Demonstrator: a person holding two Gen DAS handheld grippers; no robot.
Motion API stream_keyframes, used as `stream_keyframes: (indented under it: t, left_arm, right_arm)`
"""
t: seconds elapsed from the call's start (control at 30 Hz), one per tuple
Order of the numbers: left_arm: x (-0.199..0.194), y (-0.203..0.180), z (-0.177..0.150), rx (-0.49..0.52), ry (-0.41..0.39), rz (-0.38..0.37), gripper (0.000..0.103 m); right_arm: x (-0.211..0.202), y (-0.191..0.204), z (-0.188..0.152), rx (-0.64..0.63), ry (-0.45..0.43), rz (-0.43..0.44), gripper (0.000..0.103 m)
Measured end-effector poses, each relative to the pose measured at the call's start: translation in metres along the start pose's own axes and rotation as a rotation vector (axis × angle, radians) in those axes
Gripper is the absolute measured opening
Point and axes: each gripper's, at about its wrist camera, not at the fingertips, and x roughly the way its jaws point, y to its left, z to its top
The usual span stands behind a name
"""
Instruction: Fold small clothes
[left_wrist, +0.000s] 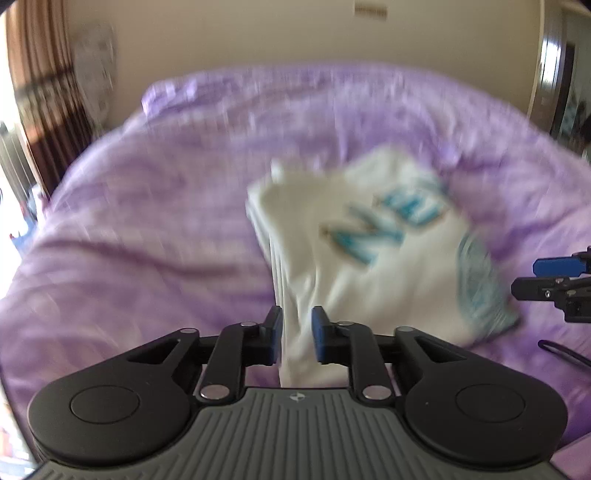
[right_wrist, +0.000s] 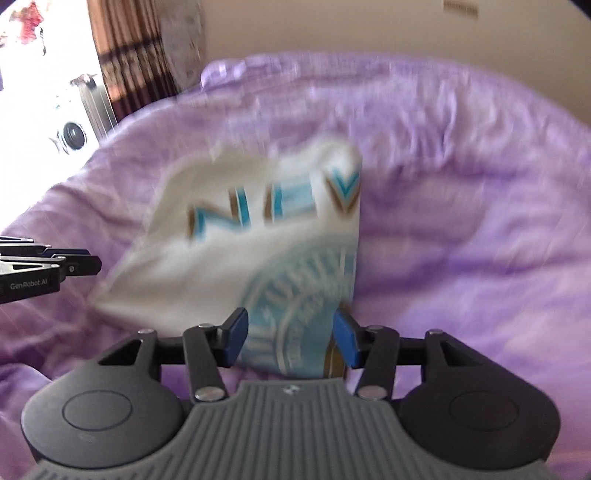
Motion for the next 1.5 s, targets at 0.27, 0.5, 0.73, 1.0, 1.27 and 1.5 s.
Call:
stream_keyframes:
  t: [0.27, 0.5, 0.73, 1.0, 1.27, 1.5]
  left_arm:
    - [-0.09, -0.02, 0.019, -0.03, -0.275, 0.032, 0.092]
    - [-0.115, -0.035, 0.006, -0.039, -0.341, 0.117, 0.103]
    - [-0.094, -0.034, -0.014, -0.075, -0.176, 0.046, 0.103]
    - [-0.06, -0.036, -0.032, -0.098, 0.003, 0.023, 0.103]
    - [-0.041, -0.035, -0.043, -0.122, 0.111, 0.041, 0.103]
    - [-0.04, -0.035, -0.043, -0.116, 0.11, 0.043, 0.103]
  right_arm:
    - [-0.101, 0.031, 0.017, -0.035, -0.237, 0.006, 0.082]
    - [-0.12, 0.063, -0.003, -0.036, -0.243, -0.044, 0.082]
    - [-0.11, 0.074, -0.034, 0.02, -0.177, -0.084, 0.082]
    - [-0.076, 0.062, -0.046, 0.064, -0.059, -0.099, 0.082]
    - [-0.049, 0.052, -0.05, 0.105, 0.043, -0.108, 0.082]
    - [-0.047, 0.052, -0.05, 0.105, 0.053, -0.108, 0.082]
